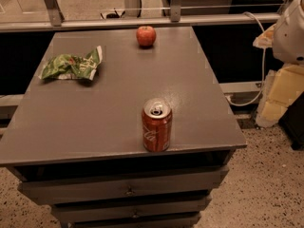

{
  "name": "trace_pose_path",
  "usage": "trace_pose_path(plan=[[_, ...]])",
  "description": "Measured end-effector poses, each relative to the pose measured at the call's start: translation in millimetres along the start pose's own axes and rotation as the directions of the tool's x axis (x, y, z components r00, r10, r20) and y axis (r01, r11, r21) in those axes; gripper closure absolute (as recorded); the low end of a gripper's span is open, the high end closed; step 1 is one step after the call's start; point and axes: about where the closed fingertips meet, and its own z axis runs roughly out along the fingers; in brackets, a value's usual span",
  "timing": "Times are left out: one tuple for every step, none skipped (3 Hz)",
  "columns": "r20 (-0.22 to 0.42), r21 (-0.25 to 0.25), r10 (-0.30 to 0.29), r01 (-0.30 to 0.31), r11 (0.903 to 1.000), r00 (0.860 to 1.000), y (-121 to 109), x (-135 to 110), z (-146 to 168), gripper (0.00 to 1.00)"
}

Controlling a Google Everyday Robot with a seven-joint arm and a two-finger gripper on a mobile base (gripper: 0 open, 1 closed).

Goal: Move coke can near green jalapeno chip bag

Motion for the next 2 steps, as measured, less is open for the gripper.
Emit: trace_pose_path(plan=[[0.0,0.0,0.0,0.0,1.0,1.0,0.0,0.0,0.0,0.0],[0.09,-0.019,-0.021,0.022,0.9996,0.996,-2.3,-16.4,10.9,0.0]])
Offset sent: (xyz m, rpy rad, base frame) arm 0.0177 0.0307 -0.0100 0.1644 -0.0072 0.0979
